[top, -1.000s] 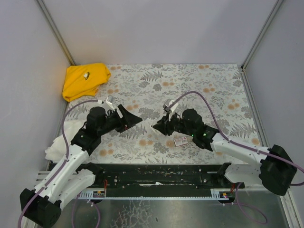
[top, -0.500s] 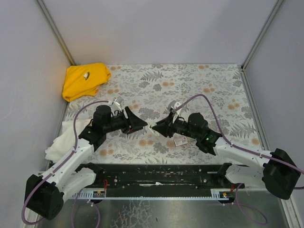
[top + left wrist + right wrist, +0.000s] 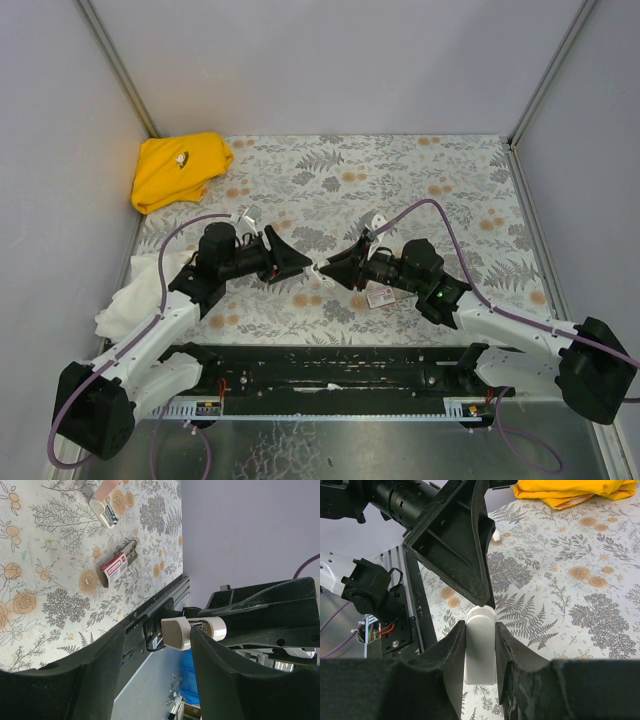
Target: Load the staples into the stapler
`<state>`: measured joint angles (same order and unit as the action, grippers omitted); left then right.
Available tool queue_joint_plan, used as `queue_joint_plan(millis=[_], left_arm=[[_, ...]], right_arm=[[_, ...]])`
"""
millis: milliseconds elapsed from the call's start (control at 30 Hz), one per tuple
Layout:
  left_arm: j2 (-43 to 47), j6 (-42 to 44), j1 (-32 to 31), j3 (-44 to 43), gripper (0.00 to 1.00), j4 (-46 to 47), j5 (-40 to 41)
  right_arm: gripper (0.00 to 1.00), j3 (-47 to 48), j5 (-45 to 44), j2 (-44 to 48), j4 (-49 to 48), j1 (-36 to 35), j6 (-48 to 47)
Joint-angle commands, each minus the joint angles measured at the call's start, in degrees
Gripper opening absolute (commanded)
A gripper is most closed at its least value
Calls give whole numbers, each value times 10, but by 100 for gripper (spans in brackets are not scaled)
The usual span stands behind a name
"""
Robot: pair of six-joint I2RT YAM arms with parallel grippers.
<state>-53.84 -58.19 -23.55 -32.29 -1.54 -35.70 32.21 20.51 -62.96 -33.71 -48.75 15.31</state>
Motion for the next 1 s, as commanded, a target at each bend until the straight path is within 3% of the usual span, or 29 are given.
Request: queue_joint_plan(millis=[0, 367, 967], left_arm=[[-12, -2, 4, 11, 53, 44, -28], [3, -7, -1, 4, 55, 82, -41], [-30, 23, -29, 0, 56, 39, -23]], right_arm=[[0, 6, 8, 24, -39, -4, 3], [0, 10, 2, 14, -10, -3, -10], [0, 20, -26, 42, 18, -4, -21]])
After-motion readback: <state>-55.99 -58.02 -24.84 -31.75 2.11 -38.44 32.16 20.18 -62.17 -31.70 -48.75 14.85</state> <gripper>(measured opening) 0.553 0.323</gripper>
